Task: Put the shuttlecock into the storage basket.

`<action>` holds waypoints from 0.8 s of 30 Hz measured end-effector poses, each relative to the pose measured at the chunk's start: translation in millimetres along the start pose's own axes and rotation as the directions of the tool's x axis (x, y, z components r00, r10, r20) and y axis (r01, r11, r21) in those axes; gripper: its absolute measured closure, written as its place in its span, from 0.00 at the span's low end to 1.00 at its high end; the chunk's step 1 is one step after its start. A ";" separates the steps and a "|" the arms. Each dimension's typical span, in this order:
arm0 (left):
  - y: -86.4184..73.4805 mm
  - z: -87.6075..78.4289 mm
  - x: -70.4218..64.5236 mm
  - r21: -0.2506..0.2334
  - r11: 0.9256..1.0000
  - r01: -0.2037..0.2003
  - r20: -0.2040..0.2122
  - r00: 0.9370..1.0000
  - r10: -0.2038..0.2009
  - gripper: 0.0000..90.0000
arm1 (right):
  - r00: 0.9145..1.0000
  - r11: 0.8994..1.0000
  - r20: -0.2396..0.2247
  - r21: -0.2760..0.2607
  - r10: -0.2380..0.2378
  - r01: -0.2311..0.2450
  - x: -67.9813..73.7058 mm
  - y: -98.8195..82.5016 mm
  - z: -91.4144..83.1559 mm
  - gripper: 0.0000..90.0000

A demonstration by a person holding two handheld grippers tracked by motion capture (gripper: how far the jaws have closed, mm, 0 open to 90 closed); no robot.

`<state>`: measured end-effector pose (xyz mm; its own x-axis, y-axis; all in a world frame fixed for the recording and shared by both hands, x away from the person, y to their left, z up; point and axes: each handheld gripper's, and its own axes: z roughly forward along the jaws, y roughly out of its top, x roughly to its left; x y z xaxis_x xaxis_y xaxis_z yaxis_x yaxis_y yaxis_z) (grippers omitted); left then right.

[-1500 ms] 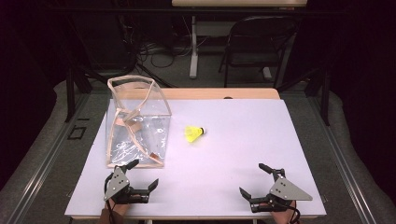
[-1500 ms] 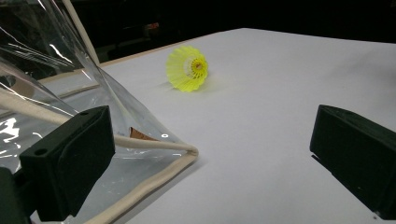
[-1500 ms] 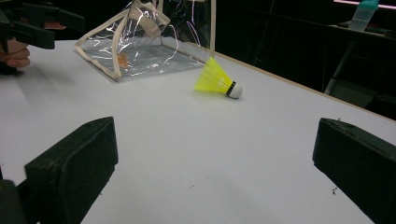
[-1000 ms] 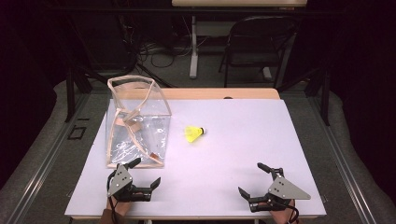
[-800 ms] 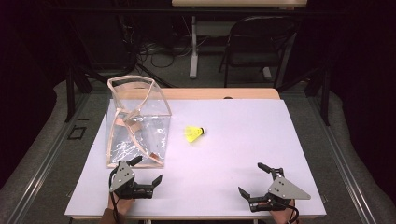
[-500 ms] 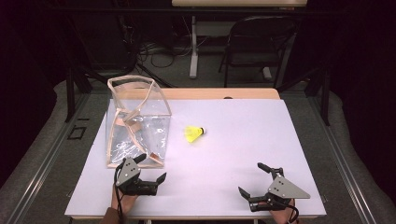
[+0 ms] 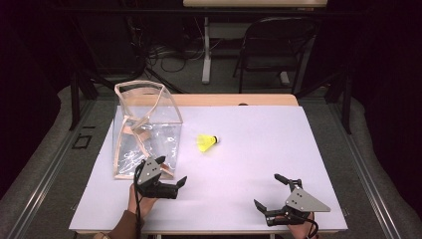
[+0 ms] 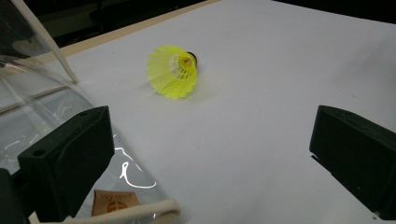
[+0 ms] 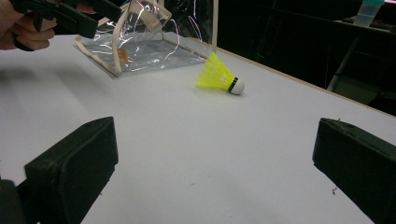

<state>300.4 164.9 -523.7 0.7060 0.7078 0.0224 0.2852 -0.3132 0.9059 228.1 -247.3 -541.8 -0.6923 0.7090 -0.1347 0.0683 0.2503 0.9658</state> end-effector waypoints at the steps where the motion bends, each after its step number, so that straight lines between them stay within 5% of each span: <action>1: 4.4 4.2 -0.3 0.006 1.000 0.002 0.002 1.000 -0.002 0.00 | 1.000 1.000 -0.001 0.002 -0.003 0.003 0.0 0.0 0.2 0.00; 24: 31.6 53.7 2.7 0.092 0.995 -0.025 0.021 1.000 0.023 0.00 | 1.000 1.000 -0.006 0.012 0.007 -0.007 -0.4 -1.4 0.2 0.00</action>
<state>346.1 122.9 -517.8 0.7257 0.6872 0.0344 0.3262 -0.3877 0.8621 228.4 -247.8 -543.1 -0.6960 0.7068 -0.1264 0.0816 0.2528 0.9641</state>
